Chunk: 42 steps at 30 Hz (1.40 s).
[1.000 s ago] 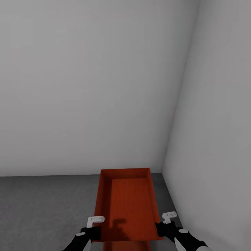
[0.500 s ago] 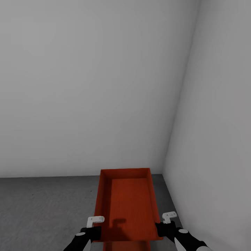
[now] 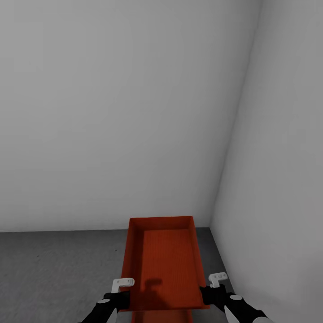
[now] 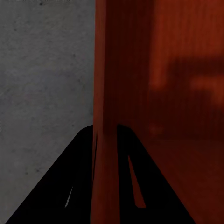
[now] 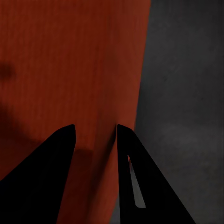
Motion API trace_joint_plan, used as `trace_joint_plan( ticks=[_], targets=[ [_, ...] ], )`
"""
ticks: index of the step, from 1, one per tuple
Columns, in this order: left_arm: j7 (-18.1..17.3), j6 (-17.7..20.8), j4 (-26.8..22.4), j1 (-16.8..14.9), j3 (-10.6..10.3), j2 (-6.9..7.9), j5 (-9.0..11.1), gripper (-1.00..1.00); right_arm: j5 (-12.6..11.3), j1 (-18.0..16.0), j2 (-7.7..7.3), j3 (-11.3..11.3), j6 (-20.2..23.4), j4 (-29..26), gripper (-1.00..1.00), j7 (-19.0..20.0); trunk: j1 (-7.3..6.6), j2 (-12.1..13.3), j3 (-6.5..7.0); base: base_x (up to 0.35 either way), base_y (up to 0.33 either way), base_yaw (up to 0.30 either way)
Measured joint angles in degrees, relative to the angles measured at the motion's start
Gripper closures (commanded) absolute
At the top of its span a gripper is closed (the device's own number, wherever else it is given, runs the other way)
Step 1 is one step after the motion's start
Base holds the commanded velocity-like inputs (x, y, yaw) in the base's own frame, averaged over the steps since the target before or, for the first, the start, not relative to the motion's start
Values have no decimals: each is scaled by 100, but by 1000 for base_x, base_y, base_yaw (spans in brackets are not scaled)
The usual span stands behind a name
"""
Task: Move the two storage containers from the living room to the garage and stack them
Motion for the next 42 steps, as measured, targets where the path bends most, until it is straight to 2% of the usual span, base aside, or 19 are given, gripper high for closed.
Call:
trace_joint_plan(
  ticks=[2,4,6,8,10,13,16,42],
  targets=[
    [-8,6,-8,1,-41,26,32,100,-5,-1,19,6,0,-1,100,-24,0,0,0,90,-200,0],
    [20,7,-9,0,69,-46,-61,100,-5,0,-35,-7,1,0,100,44,-1,1,0,59,-124,0],
    [49,8,-9,1,69,-70,-67,100,-7,0,-58,-11,1,0,100,74,0,0,0,30,-64,0],
    [5,4,-7,0,75,-36,-60,100,-9,0,-22,0,1,-1,100,29,0,0,0,12,-26,0],
    [-3,0,-4,0,-21,13,16,100,-9,0,10,8,-1,-1,100,-14,0,0,0,4,-9,0],
    [0,3,-5,0,62,-24,-46,100,-8,0,-13,3,0,0,100,17,0,0,0,1,-2,0],
    [1,2,-3,0,3,-3,-3,100,-8,0,-2,5,0,0,100,2,0,0,0,0,0,0],
    [1,1,-1,0,4,-4,-3,100,1,0,-4,-1,0,0,100,4,0,0,0,0,0,0]
  ],
)
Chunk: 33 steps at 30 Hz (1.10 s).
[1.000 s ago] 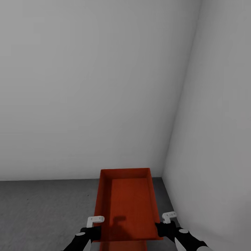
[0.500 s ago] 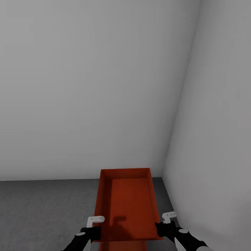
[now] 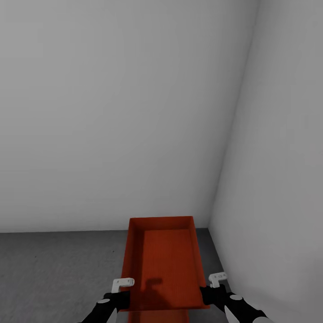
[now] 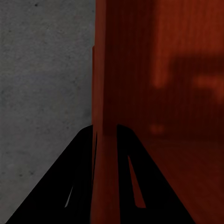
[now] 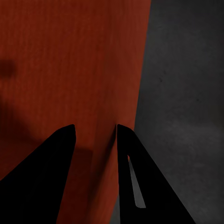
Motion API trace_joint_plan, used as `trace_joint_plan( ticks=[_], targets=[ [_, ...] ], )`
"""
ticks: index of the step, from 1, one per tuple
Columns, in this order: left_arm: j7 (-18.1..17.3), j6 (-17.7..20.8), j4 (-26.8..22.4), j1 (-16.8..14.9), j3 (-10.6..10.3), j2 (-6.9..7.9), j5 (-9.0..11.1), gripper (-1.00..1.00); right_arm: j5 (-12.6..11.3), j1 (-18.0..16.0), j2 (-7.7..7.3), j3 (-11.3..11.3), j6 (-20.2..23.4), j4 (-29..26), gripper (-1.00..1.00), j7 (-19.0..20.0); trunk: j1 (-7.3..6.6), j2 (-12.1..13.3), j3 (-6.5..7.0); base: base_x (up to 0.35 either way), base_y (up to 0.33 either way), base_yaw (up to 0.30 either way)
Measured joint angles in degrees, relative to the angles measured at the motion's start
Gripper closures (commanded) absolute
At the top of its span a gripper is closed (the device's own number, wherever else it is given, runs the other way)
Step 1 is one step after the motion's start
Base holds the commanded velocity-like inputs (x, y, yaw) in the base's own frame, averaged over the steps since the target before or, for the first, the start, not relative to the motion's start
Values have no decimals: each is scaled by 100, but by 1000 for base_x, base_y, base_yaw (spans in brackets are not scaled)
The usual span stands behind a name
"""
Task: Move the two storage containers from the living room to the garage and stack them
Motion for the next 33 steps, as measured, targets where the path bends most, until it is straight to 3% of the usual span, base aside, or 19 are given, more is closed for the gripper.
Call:
trace_joint_plan(
  ticks=[18,21,25,33],
  targets=[
    [16,5,-6,0,71,-43,-61,100,-1,0,-30,-7,1,0,100,41,0,0,0,0,26,0],
    [-8,8,-9,1,-45,31,36,100,1,0,24,2,-1,0,100,-29,0,0,0,0,117,0],
    [-1,3,-4,0,44,-15,-34,100,0,0,-7,-3,1,0,100,11,0,0,0,0,31,0],
    [-1,0,0,0,-9,5,7,100,0,0,3,1,0,0,100,-4,0,0,0,0,4,0]
  ],
)
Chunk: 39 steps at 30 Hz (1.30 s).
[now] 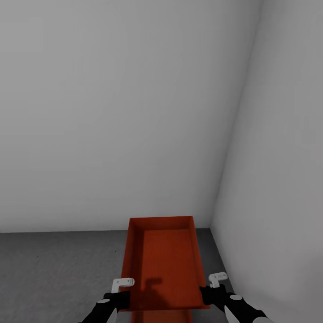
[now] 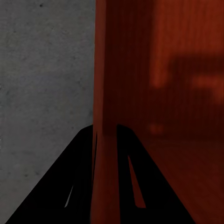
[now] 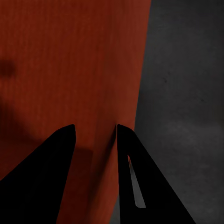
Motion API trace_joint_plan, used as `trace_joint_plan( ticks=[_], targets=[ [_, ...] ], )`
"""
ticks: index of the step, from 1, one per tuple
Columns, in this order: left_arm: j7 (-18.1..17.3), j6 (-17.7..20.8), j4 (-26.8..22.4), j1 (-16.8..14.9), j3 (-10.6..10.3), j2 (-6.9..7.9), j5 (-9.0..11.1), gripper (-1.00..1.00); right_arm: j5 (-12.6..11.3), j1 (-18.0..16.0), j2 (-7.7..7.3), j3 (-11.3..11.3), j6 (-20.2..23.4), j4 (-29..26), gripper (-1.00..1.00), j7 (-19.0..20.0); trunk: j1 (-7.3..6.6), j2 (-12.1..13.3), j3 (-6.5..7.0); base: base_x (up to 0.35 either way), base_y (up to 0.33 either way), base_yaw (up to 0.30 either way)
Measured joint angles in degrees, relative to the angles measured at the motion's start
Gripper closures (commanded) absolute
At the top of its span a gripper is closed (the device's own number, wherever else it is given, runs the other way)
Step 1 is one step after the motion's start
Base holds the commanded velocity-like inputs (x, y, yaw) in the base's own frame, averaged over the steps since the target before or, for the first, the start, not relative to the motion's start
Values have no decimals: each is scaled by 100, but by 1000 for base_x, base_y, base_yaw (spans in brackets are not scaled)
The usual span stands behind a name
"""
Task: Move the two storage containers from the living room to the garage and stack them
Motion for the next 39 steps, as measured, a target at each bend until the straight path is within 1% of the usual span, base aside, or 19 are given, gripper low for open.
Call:
trace_joint_plan(
  ticks=[1,4,5,7,10,13,15,23,39],
  targets=[
    [-13,17,-16,0,-10,23,14,100,7,1,14,-12,-7,3,100,11,0,0,0,0,0,0],
    [8,5,-9,3,-31,13,25,100,-12,1,-1,11,-3,-1,100,22,0,0,-1,0,0,0],
    [8,-1,-7,5,-52,36,52,100,-7,0,25,21,1,-2,100,-19,0,0,0,0,0,0],
    [24,-2,-14,6,-1,0,-15,100,-21,-1,6,46,-9,2,100,-19,0,0,0,0,0,0],
    [9,-2,-8,8,-60,54,69,100,29,-2,50,10,0,1,100,-49,0,0,0,0,0,0],
    [-9,-3,-2,8,-147,84,159,100,21,0,45,11,4,-2,100,-27,0,0,0,0,0,0],
    [-7,-1,-1,8,-163,84,171,100,28,1,42,0,8,-4,100,-20,0,0,0,0,0,0],
    [-8,0,0,8,-139,75,145,100,31,1,39,-3,10,-5,100,-19,0,0,-16,0,0,0],
    [-9,4,-1,8,-126,72,131,100,37,1,39,-9,10,-2,100,-19,0,0,-157,0,0,0]
  ],
)
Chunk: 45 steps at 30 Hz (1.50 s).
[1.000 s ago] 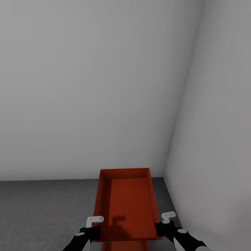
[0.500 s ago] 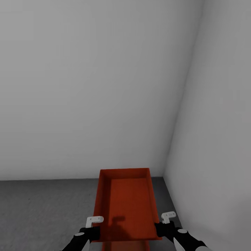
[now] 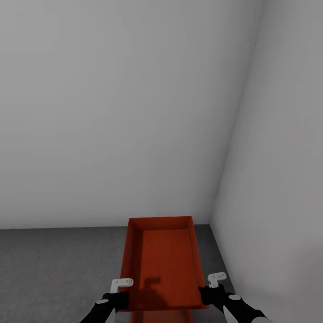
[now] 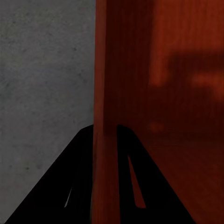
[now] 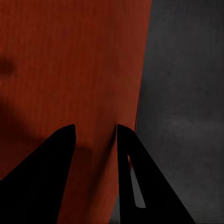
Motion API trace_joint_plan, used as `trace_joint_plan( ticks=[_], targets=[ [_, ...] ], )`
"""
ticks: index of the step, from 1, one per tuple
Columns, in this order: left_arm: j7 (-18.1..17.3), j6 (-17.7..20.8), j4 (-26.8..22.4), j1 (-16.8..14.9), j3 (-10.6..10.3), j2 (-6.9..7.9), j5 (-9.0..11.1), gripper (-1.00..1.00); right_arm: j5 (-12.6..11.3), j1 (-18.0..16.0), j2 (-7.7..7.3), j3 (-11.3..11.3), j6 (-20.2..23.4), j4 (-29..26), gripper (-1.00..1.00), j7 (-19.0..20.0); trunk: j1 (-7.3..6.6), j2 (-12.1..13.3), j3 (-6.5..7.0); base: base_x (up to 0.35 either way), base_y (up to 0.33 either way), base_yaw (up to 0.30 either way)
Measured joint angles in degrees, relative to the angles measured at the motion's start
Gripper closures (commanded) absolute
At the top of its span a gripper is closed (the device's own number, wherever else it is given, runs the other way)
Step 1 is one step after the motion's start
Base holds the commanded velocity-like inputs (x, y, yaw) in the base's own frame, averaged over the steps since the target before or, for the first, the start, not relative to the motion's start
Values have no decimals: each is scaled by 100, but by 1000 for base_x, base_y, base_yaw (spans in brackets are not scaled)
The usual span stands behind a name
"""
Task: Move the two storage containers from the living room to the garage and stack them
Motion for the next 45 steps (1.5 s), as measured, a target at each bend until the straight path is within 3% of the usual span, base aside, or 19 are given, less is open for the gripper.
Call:
trace_joint_plan(
  ticks=[23,45],
  targets=[
    [-9,1,9,1,105,-23,-70,100,18,-2,0,6,0,8,100,-10,0,-1,-212,0,0,0],
    [22,24,9,0,24,-15,-24,100,45,-2,-1,-18,1,18,100,-11,0,-2,-394,-5,0,0]
  ],
)
